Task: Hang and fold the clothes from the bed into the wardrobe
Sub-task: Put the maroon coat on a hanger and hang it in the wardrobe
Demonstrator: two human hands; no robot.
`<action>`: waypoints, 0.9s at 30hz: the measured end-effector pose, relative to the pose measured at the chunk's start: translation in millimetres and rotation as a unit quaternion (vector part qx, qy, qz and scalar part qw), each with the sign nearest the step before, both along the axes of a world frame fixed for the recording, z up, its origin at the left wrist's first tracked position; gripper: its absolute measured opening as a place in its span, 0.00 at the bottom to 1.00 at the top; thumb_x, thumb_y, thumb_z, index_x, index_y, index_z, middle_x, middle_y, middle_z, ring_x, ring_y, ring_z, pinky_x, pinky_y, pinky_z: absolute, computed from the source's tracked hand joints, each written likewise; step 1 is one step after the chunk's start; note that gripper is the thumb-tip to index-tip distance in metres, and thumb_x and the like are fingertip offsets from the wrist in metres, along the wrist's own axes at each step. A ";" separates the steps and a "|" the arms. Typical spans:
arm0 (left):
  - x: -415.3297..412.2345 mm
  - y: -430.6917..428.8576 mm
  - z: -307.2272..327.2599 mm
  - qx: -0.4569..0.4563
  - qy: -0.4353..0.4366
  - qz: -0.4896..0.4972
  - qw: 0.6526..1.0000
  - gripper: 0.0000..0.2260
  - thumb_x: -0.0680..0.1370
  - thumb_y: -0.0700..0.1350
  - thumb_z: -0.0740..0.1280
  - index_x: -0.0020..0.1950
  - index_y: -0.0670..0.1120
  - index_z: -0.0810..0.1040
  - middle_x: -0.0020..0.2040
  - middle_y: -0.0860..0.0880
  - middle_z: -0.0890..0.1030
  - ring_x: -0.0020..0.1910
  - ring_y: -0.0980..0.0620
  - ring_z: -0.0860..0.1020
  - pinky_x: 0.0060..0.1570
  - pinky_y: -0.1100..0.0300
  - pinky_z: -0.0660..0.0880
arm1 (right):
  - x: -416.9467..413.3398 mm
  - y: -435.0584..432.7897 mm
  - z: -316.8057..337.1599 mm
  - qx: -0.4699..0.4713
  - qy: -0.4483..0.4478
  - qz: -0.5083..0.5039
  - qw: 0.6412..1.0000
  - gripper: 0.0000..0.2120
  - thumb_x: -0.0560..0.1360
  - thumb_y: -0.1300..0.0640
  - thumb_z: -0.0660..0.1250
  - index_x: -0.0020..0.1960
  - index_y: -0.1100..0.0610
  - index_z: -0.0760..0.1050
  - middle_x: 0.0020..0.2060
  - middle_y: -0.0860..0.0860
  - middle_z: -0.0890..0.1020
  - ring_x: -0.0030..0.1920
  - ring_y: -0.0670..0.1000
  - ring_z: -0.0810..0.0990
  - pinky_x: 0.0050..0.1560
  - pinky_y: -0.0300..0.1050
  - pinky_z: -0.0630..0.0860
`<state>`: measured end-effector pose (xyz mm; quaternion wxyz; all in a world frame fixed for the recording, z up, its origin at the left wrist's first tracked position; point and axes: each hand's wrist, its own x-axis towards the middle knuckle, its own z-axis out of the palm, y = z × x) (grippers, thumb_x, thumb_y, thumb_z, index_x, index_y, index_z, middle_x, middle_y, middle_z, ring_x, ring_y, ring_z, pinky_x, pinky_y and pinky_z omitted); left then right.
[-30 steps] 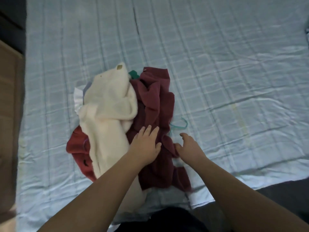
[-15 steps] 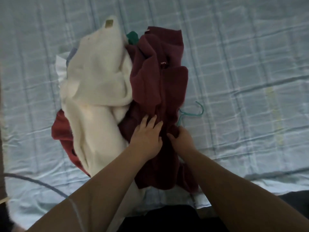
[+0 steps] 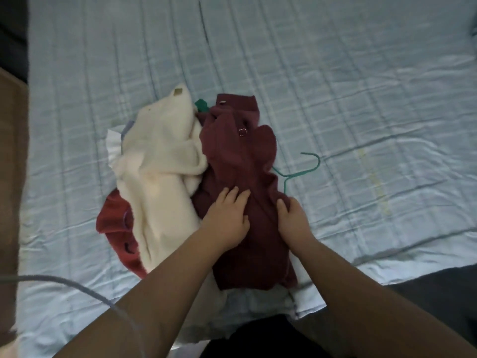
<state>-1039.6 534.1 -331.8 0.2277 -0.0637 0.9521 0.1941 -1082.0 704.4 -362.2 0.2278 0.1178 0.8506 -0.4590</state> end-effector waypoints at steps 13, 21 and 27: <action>39.5 2.3 150.6 0.000 0.167 -0.018 0.986 0.31 0.79 0.49 0.61 0.81 0.48 0.55 0.80 0.42 0.59 0.79 0.41 0.55 0.76 0.47 0.56 | 40.2 32.3 188.5 0.031 0.186 0.050 0.981 0.06 0.82 0.50 0.60 0.50 0.51 0.72 0.41 0.45 0.77 0.45 0.49 0.75 0.46 0.42 0.65; 16.2 18.3 223.3 0.022 0.232 -0.019 0.972 0.32 0.79 0.50 0.62 0.81 0.51 0.54 0.80 0.44 0.58 0.79 0.42 0.54 0.76 0.45 0.58 | 18.7 62.9 297.8 0.060 0.241 0.085 0.965 0.11 0.82 0.51 0.60 0.54 0.57 0.75 0.48 0.51 0.80 0.51 0.54 0.78 0.50 0.45 0.68; -21.3 37.5 258.9 0.029 0.250 -0.033 0.967 0.34 0.78 0.53 0.64 0.81 0.52 0.52 0.80 0.43 0.57 0.79 0.42 0.56 0.76 0.44 0.58 | -10.4 96.4 366.0 0.058 0.308 0.117 0.942 0.10 0.81 0.51 0.62 0.54 0.56 0.77 0.48 0.52 0.82 0.51 0.54 0.78 0.52 0.46 0.70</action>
